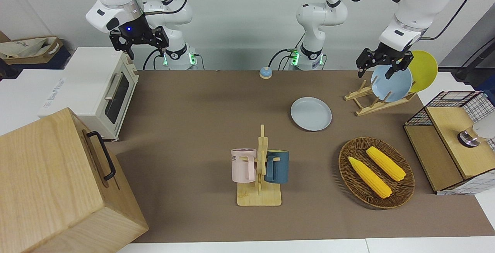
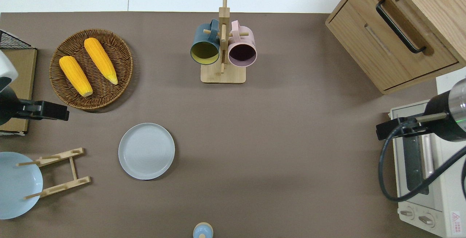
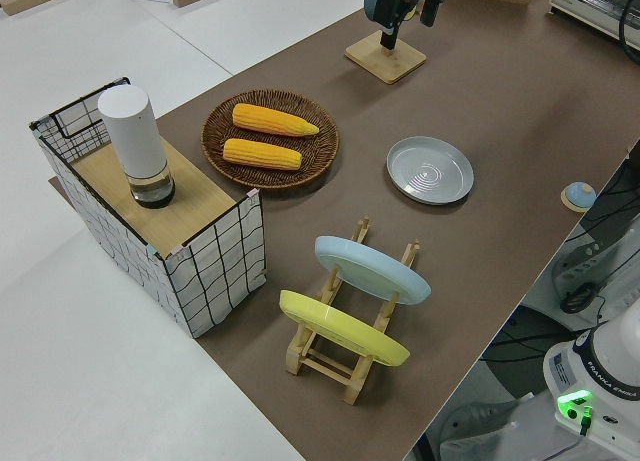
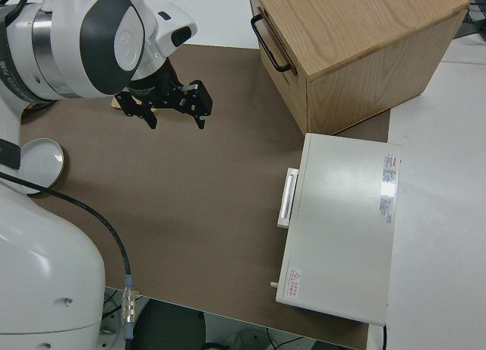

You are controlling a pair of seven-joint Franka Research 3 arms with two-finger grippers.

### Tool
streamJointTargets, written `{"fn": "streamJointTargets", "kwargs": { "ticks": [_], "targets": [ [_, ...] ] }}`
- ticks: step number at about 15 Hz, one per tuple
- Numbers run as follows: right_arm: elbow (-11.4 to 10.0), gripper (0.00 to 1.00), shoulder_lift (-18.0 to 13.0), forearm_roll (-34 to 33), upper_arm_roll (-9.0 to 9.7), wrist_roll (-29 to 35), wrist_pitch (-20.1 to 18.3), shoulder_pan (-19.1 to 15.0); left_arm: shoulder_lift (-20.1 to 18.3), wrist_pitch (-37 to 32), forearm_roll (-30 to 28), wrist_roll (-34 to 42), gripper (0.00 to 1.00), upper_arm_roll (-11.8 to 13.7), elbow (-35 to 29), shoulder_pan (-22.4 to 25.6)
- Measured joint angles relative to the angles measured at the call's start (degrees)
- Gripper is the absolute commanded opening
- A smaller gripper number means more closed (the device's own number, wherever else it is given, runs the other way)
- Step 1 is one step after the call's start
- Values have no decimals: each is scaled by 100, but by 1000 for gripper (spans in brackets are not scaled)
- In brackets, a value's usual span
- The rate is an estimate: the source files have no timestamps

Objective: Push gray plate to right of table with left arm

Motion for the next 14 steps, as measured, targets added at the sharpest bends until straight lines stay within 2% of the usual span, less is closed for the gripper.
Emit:
{"fn": "streamJointTargets", "kwargs": {
  "ticks": [14],
  "targets": [
    [0,983,0,0,0,0,0,0,0,-25,0,0,993,-155,0,-3]
  ]
}}
